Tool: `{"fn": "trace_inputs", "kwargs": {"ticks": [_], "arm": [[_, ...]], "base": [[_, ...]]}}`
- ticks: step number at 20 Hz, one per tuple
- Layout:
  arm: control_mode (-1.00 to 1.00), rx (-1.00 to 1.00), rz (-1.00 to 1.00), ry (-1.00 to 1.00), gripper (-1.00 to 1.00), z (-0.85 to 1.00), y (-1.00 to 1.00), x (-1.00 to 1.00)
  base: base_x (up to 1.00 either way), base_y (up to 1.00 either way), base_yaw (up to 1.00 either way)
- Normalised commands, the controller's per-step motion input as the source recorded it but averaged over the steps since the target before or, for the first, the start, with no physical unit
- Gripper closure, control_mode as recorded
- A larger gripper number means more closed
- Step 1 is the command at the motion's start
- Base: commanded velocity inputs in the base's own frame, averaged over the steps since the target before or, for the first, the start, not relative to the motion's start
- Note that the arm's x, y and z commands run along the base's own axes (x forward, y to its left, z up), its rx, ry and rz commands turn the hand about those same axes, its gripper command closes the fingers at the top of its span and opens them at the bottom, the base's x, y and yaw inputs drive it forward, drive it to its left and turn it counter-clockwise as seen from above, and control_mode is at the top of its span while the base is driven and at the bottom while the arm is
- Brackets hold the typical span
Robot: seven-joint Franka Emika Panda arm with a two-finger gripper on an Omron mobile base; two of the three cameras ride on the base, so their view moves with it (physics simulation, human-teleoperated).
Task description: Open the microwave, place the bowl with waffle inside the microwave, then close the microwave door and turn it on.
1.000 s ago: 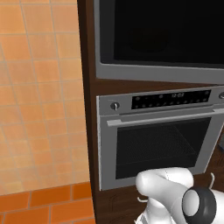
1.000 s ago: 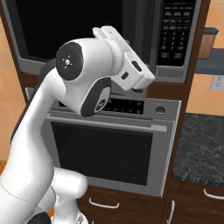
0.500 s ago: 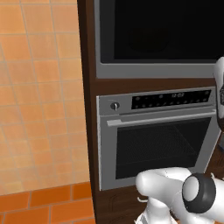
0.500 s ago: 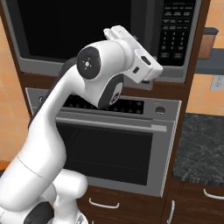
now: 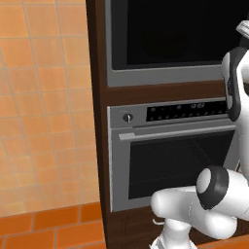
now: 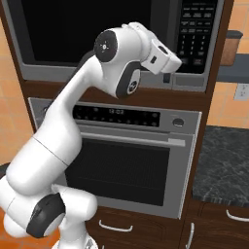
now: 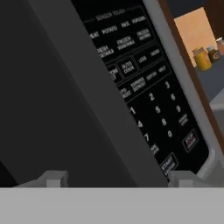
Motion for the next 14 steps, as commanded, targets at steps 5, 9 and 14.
{"fn": "trace_inputs", "kwargs": {"ticks": [5,9,14], "arm": [[-1.0,0.0,0.0,0.03,-1.0,-0.01,0.0,0.65],[-1.0,0.0,0.02,-0.21,-1.0,-0.42,0.0,0.01],[-1.0,0.0,0.0,-0.29,-1.0,-0.13,0.0,-0.37]], "base": [[0.0,0.0,0.0],[0.0,0.0,0.0],[0.0,0.0,0.0]]}}
